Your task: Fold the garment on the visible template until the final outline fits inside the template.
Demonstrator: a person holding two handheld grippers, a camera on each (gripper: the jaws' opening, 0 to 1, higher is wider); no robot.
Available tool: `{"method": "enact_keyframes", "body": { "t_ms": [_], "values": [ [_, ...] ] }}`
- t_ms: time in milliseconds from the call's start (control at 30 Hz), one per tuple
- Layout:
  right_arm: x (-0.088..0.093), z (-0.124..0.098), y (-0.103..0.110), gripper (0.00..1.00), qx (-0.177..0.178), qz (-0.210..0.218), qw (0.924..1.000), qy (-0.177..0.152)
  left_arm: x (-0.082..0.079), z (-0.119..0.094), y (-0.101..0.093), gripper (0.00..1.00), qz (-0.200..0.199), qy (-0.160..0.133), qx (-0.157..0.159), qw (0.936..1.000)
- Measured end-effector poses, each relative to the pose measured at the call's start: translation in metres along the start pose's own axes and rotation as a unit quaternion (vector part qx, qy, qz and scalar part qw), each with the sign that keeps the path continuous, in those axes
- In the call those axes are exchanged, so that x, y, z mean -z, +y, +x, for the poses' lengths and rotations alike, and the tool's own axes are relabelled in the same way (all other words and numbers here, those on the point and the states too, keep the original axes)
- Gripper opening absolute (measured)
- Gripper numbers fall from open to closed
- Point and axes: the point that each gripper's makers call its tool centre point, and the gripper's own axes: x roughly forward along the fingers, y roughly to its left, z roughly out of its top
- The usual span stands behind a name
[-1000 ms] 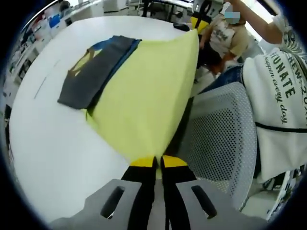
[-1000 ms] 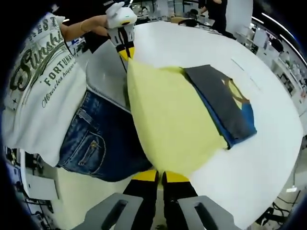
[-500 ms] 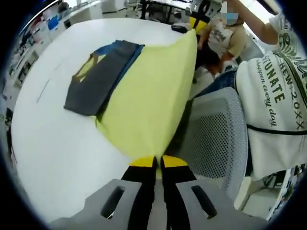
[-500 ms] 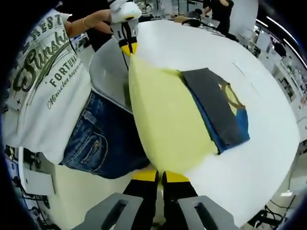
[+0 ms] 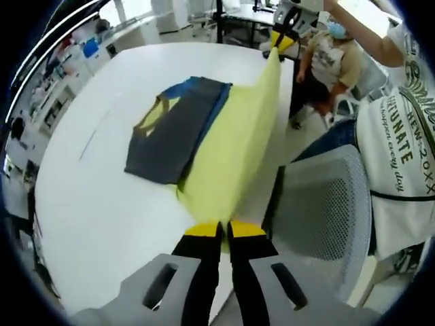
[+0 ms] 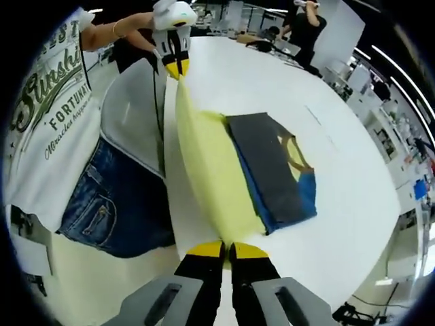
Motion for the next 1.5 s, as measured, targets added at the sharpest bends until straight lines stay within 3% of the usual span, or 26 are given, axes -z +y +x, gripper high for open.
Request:
{"method": "enact_keyframes", "body": {
  "t_ms": [333, 633, 1033, 1233, 1500],
  "values": [
    [-0.015, -0.002, -0.038, 0.00, 0.073, -0.025, 0.9969, -0.012, -0.021, -0.005, 0.037, 0.01, 0.014, -0.029, -0.072, 0.9969],
    [-0.029, -0.004, -0.078, 0.00, 0.143, -0.035, 0.9887, -0.025, -0.042, -0.013, 0.075, 0.01, 0.033, -0.048, -0.151, 0.9868],
    [-0.040, -0.001, -0.120, 0.00, 0.207, -0.048, 0.9761, -0.045, -0.060, -0.012, 0.112, 0.01, -0.003, -0.086, -0.190, 0.9781],
    [-0.041, 0.004, -0.142, 0.00, 0.236, -0.040, 0.9694, -0.053, -0.073, -0.012, 0.131, 0.01, -0.020, -0.110, -0.215, 0.9702],
    [-0.037, 0.019, -0.171, 0.00, 0.271, -0.019, 0.9614, -0.047, -0.088, 0.002, 0.161, 0.01, -0.024, -0.111, -0.242, 0.9636]
  ]
}}
